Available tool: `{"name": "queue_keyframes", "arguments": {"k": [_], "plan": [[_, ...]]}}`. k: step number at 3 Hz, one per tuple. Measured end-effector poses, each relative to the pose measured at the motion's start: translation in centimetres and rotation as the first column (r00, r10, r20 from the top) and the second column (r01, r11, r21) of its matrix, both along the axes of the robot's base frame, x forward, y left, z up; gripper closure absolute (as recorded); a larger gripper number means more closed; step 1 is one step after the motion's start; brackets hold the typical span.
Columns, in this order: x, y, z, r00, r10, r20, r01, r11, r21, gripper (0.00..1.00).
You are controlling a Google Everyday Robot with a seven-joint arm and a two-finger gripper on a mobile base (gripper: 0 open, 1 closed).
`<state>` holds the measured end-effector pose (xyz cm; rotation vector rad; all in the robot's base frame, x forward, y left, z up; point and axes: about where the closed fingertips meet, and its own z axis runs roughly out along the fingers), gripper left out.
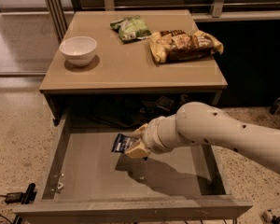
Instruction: Pick rxbar blueberry from top drawer and place on counter
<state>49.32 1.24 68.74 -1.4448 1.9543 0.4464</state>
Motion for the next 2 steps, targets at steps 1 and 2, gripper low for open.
{"name": "queue_keyframes", "arguments": {"k": [1, 2], "plan": [[1.5, -1.5, 5.9, 0.9984, -0.003, 0.056, 0.004, 1.000, -0.014, 1.00], [3.5, -2.7, 11.3, 0.9956, -0.012, 0.093, 0.016, 0.999, -0.042, 1.00]]}}
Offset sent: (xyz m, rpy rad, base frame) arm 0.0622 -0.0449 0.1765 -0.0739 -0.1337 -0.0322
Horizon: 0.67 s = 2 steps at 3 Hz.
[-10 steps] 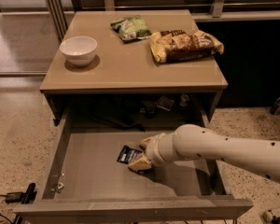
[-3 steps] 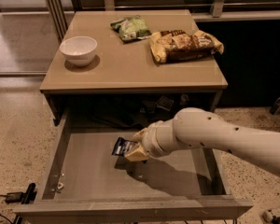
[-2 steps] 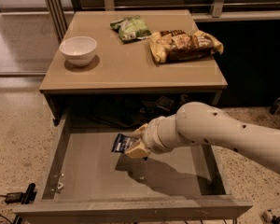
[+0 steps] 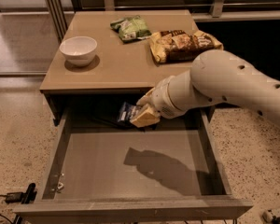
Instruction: Pick rxbar blueberry from top drawer and place on counter
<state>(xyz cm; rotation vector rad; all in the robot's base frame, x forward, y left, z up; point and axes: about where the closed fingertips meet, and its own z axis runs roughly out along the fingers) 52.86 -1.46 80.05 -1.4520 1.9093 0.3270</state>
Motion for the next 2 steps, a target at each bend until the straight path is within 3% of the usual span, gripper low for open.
{"name": "queue_keyframes", "arguments": {"k": [1, 2], "plan": [[3.7, 0.2, 6.4, 0.9991, 0.003, 0.041, -0.001, 0.998, -0.064, 1.00], [11.6, 5.2, 9.3, 0.9964, 0.051, 0.069, -0.048, 0.998, -0.039, 1.00]]}}
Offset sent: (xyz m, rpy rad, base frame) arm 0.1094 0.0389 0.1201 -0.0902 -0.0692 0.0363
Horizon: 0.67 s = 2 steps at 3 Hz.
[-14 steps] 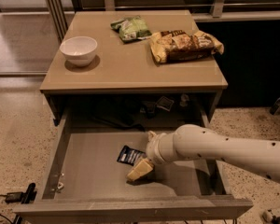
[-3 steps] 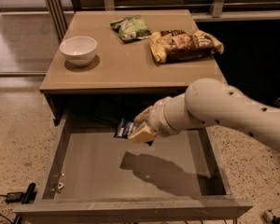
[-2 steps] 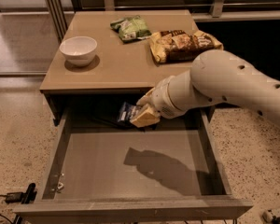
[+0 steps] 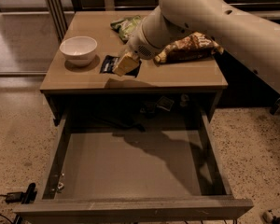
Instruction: Pick rxbar blueberry from top drawer and place on counter
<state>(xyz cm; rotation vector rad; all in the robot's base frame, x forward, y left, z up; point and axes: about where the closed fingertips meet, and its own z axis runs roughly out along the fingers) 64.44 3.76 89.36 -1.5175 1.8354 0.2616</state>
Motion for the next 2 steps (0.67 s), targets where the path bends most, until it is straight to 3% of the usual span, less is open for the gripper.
{"name": "queue_keyframes", "arguments": {"k": [2], "plan": [[1.10, -0.43, -0.61, 0.9998, -0.001, 0.019, 0.001, 1.000, -0.017, 1.00]]}}
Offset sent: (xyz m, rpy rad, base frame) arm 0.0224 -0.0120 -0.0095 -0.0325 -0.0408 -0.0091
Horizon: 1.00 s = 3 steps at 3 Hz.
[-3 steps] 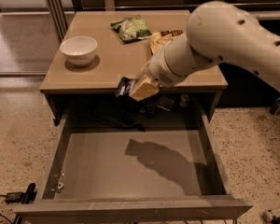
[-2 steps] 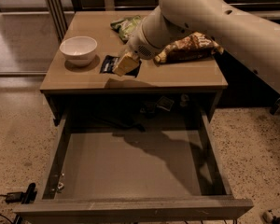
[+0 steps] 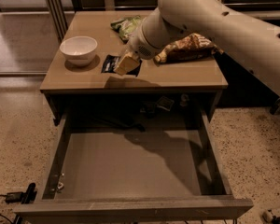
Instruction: Pick rxbar blueberry from top drawer and place on counter
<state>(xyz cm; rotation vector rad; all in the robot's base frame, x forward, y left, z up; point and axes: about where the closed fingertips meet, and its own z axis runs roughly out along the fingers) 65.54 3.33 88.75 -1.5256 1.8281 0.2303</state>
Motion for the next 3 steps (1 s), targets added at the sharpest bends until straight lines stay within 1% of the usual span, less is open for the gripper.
{"name": "queue_keyframes", "arguments": {"k": [1, 2, 3], "plan": [[2.2, -0.7, -0.2, 0.9995, 0.010, 0.029, -0.010, 1.000, -0.009, 1.00], [5.0, -2.3, -0.7, 0.9989, 0.018, 0.042, -0.019, 1.000, 0.011, 1.00], [7.1, -4.1, -1.6, 0.9993, 0.013, 0.036, -0.015, 0.999, 0.036, 1.00]]}}
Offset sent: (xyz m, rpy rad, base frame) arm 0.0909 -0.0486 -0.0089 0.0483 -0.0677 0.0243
